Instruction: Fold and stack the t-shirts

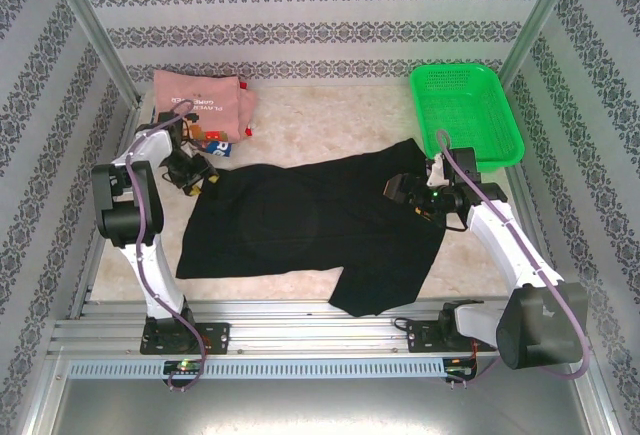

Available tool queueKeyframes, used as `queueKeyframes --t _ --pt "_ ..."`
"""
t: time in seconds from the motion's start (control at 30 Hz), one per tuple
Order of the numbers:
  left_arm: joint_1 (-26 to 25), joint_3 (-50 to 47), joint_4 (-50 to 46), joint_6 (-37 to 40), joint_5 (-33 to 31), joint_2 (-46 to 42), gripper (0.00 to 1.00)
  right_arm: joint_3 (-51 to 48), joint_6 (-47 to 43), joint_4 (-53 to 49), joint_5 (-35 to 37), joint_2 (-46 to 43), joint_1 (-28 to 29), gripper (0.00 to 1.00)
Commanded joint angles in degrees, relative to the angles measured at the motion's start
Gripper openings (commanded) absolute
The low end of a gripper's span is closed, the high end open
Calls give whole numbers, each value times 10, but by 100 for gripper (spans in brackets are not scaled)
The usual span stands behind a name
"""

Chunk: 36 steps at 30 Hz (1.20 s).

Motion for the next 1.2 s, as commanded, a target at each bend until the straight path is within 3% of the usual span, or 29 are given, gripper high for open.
queueKeyframes --t 0.0,0.3,0.5,0.83,1.17 --pt "-14 -2 20 -12 0 -20 54 12 3 6 -7 7 10 98" --pt "13 -207 56 -51 39 -176 62 13 -7 -3 -7 14 11 98" --pt "13 -291 93 -88 52 -211 63 11 -13 -2 -11 18 10 98" --pt "13 -327 217 -172 31 -207 55 13 -20 -7 -15 17 9 98" --pt "13 -334 243 -184 1 -195 47 7 -11 -7 -12 7 2 98"
